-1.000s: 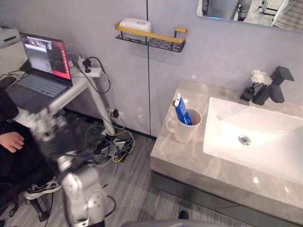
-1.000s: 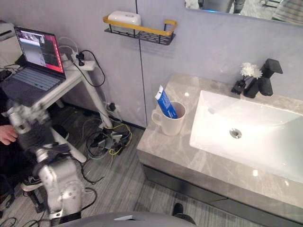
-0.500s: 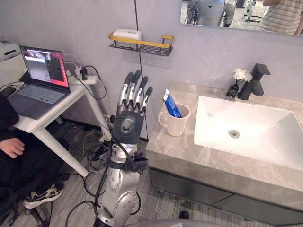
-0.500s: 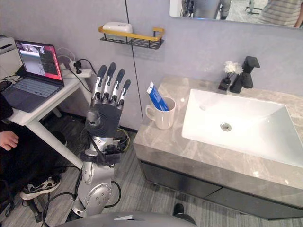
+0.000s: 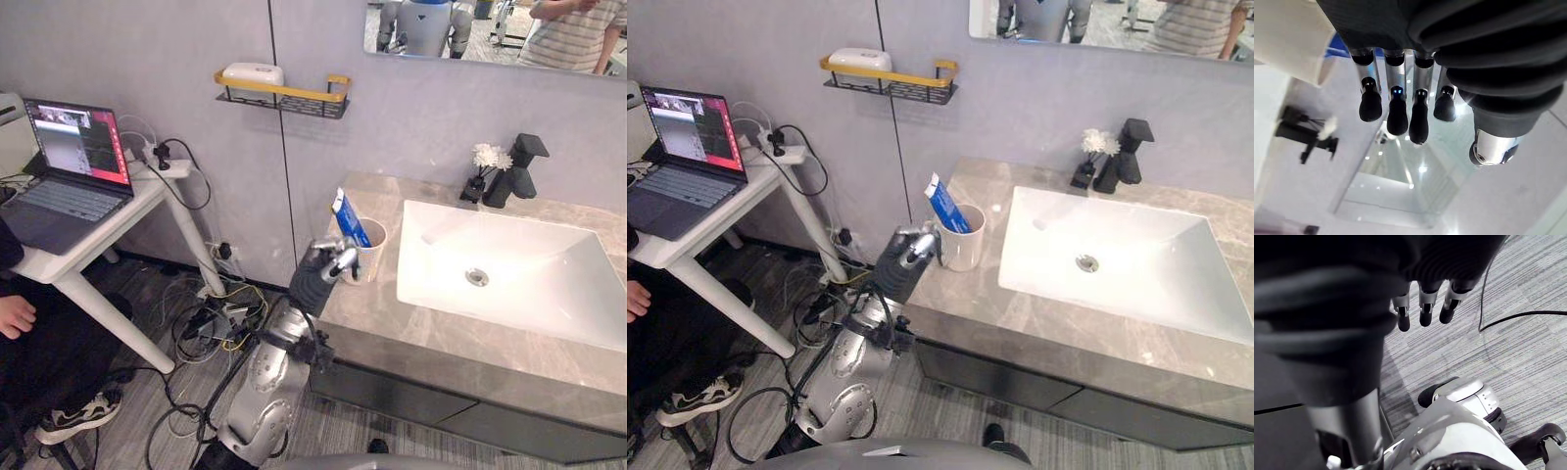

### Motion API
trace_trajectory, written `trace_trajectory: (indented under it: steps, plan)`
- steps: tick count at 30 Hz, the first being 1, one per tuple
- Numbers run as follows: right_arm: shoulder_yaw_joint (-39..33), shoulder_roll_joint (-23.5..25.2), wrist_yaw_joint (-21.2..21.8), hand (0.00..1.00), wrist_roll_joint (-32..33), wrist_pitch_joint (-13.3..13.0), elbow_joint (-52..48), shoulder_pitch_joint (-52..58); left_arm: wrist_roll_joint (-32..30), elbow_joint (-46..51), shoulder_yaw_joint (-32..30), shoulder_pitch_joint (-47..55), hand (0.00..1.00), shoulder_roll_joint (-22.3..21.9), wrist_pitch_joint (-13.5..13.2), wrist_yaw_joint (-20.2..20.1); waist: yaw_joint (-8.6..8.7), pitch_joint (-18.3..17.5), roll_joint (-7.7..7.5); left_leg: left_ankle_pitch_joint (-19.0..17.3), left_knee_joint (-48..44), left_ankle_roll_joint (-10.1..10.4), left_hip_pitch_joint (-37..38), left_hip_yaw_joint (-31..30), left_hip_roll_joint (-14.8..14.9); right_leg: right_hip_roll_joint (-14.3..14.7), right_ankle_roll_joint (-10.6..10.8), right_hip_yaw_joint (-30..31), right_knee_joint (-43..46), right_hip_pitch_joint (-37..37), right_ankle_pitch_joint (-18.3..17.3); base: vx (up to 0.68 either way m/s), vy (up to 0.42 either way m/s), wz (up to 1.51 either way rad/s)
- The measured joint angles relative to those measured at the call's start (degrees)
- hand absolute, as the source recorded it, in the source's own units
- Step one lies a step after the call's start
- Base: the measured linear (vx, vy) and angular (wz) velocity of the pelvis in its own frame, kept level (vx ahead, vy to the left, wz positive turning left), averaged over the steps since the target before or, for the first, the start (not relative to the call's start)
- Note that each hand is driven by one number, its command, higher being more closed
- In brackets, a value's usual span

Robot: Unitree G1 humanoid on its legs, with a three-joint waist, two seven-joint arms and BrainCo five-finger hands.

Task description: Organize washtable

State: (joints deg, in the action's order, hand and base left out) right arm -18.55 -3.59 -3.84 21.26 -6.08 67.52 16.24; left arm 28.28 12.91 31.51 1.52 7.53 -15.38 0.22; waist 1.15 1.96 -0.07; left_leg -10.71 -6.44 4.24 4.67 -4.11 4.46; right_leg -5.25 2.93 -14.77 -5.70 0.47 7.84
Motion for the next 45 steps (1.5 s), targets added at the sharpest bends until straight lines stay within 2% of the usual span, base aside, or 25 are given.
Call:
trace_trajectory:
  steps: [7, 11, 16, 19, 36, 45]
  plan:
    - [0.73, -0.06, -0.23, 0.0, 0.0, 0.0, 0.0, -0.48, -2.35, -6.08, 1.67, 0.01, 1.0, 0.05, 1.57, -0.35, 0.09, 0.09, 0.25, -0.25, 0.67, 0.62, 0.8, 0.35, 0.86, 0.81, 0.21, 0.12, 0.0, 0.28, -0.53, 0.04, -0.014, -0.03]
    - [0.71, -0.27, -0.41, 0.0, 0.02, 0.0, -0.01, -0.68, -2.44, -10.03, 1.67, 0.0, 1.0, -0.03, 1.91, -0.35, 0.21, 0.72, 0.97, -0.43, 1.42, 0.69, 1.8, 0.52, 1.29, 1.02, 0.06, 0.2, 0.0, 0.67, -0.92, 0.07, -0.009, -0.04]
    - [0.68, -0.38, -0.64, 0.0, 0.0, 0.0, -0.02, -0.94, -3.39, -13.27, 0.92, -0.03, 1.0, 0.02, 2.6, 0.41, 1.4, 0.75, 1.13, -0.41, 2.3, 0.52, 2.07, 0.76, 1.76, 1.35, 0.0, 0.19, 0.0, 0.57, -1.28, 0.07, -0.009, 0.0]
    - [0.67, -0.37, -0.66, 0.0, -0.01, 0.0, -0.03, -1.01, -5.05, -14.95, -0.59, -0.83, 1.0, 0.11, 3.18, 0.57, 1.5, 0.76, 1.14, -0.65, 2.47, 0.57, 2.07, 1.31, 1.9, 1.92, 0.03, 0.97, 0.0, 0.03, -1.39, 0.07, -0.014, -0.11]
    - [0.66, -0.25, -0.66, 0.0, -0.09, 0.0, -0.5, -1.68, -7.36, -16.85, -6.76, -4.37, 1.0, 0.3, 3.36, 3.82, 2.17, 1.46, 0.58, -0.89, 3.3, 0.91, 1.93, 4.33, 2.2, 2.11, 0.16, 3.31, -0.03, -2.25, -1.27, 0.02, 0.004, -0.09]
    - [0.68, -0.55, -0.62, 0.0, -0.09, -0.3, -2.68, -3.14, -7.4, -17.62, -8.13, -7.76, 1.0, 0.58, 3.38, 5.68, 2.35, 2.21, 1.5, -1.23, 3.4, 1.29, 1.93, 6.97, 2.7, 2.96, 0.03, 6.05, -0.03, -3.99, -0.85, 0.01, -0.005, -0.15]
